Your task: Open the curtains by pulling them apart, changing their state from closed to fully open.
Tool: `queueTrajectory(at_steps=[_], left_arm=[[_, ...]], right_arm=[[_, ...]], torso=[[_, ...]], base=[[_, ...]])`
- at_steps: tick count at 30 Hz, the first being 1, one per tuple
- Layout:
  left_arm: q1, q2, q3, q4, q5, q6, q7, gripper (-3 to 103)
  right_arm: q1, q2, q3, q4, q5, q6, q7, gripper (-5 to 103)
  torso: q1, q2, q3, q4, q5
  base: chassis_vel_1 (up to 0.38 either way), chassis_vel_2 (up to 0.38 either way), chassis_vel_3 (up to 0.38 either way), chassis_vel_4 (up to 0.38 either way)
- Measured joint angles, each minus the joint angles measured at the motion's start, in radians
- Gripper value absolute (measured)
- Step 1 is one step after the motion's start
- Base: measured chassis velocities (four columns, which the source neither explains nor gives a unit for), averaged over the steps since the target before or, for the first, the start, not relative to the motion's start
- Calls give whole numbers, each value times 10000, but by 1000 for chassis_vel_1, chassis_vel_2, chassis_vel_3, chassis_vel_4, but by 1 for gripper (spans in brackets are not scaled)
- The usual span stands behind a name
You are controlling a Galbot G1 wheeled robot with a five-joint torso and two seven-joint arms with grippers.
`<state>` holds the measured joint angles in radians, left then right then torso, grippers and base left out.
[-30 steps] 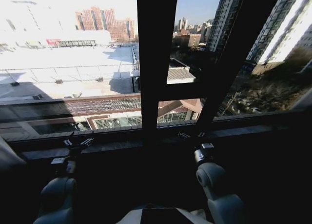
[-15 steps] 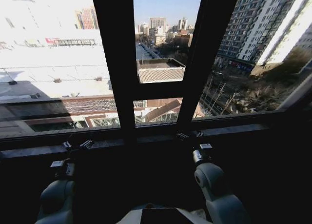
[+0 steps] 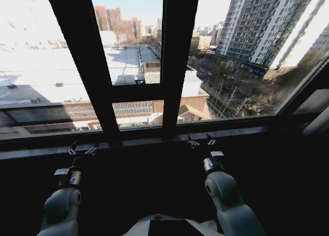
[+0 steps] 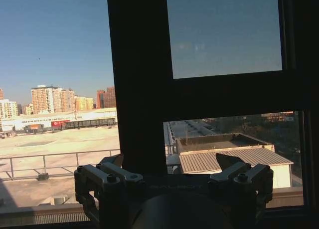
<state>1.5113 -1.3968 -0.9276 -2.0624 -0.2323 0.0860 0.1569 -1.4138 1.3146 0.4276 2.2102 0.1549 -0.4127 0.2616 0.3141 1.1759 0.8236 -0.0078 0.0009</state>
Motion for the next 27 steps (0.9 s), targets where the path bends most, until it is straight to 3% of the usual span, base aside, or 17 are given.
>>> queueTrajectory(at_steps=[6,27], left_arm=[[17,-37,0,7,19,3,0,100],[122,-163,-6,-184,156,-53,-2,100]], right_arm=[[-35,6,16,-5,-1,0,17,100],[-33,56,18,73,4,73,44,100]], torso=[[-2,1,0,1,-4],[-4,3,-1,3,-7]], base=[[-14,-375,41,378],[110,-329,-120,329]])
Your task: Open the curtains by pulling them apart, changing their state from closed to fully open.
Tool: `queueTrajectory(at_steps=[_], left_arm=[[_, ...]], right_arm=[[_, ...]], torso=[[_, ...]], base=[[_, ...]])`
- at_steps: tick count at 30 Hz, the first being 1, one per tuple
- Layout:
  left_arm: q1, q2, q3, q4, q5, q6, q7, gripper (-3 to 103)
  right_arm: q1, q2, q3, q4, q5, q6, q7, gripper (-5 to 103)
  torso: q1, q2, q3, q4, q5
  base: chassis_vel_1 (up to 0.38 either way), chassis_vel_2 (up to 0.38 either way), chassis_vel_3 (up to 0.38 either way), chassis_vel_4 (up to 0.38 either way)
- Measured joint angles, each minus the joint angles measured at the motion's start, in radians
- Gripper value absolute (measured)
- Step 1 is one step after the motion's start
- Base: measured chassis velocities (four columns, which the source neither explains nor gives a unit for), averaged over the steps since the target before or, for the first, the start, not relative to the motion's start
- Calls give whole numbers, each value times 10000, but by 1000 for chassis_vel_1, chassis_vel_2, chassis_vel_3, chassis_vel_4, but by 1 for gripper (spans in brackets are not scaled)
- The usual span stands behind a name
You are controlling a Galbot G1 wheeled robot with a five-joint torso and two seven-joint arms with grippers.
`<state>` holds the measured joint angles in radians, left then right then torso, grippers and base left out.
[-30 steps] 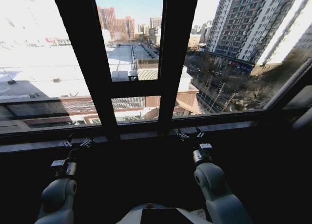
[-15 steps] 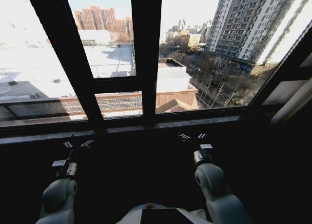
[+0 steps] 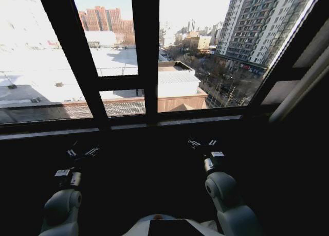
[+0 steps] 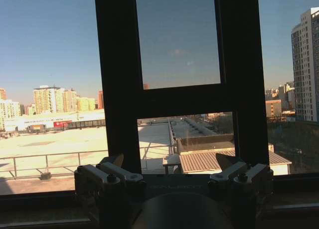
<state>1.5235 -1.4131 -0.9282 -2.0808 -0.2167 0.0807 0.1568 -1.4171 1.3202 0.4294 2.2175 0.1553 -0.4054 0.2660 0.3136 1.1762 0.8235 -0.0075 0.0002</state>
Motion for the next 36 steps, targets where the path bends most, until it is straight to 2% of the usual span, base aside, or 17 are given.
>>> queueTrajectory(at_steps=[9,17,19,22,25,36], left_arm=[[-41,5,15,-1,-6,-9,2,100],[-47,-6,-11,34,-41,-48,0,100],[-46,-30,-14,38,-54,-56,-18,100],[-47,-54,-27,81,-63,-84,-42,100],[6,-89,-36,87,-105,-179,-45,100],[282,-195,39,-276,-418,-51,367,100]], right_arm=[[-79,-24,54,-3,-100,95,2,100],[-144,3,-11,-86,-329,368,-45,100],[-218,17,-18,-122,-331,586,-209,100],[-222,45,-25,-191,-332,672,-266,100],[-126,42,-18,-301,-327,697,-278,100],[182,-108,95,-813,21,623,-514,100]], torso=[[9,-5,3,-3,6],[4,-3,0,-1,-4],[-4,2,-2,-2,9],[-3,2,-3,7,-5],[-7,8,-6,-2,-2],[19,-11,8,-2,2]], base=[[65,-300,-46,310],[301,-293,-312,287],[423,-314,-401,304],[356,-257,-314,286],[130,-101,-136,157],[-26,27,9,-3]])
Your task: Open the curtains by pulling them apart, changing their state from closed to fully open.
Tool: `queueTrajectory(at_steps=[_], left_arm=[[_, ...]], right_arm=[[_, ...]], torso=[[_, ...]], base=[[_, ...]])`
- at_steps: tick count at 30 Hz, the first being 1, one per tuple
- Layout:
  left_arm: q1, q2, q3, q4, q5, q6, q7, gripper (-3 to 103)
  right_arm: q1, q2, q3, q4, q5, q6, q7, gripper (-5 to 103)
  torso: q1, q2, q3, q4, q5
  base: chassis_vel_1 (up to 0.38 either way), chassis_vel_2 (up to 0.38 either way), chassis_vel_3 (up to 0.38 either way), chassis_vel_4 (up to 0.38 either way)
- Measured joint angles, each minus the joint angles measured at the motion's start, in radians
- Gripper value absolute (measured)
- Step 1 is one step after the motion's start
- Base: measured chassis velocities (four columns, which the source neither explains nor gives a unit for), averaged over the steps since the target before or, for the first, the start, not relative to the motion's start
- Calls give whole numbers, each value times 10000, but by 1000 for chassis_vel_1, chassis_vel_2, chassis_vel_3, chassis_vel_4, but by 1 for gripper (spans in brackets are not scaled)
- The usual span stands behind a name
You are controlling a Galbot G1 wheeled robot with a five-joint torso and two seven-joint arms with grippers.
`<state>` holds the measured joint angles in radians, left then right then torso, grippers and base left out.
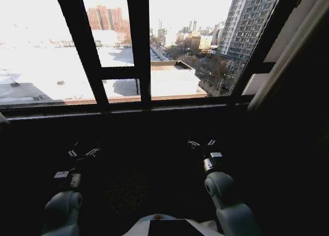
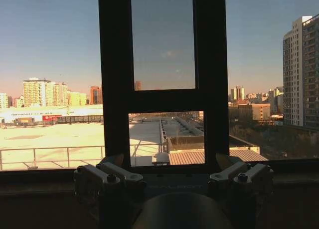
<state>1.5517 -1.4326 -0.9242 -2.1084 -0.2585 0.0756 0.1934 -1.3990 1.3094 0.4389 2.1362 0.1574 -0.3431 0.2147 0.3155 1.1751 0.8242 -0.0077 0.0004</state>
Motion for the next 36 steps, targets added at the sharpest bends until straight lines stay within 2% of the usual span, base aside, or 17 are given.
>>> queueTrajectory(at_steps=[21,36], left_arm=[[45,-46,5,-82,-72,201,120,100],[94,-200,-42,-21,78,-268,102,100]], right_arm=[[-262,24,50,194,-13,8,-8,100],[-276,-47,1,195,-25,38,-10,100]], torso=[[-16,10,-7,1,-1],[-16,10,-7,0,-2]], base=[[-3,1,2,-1],[23,18,13,16]])
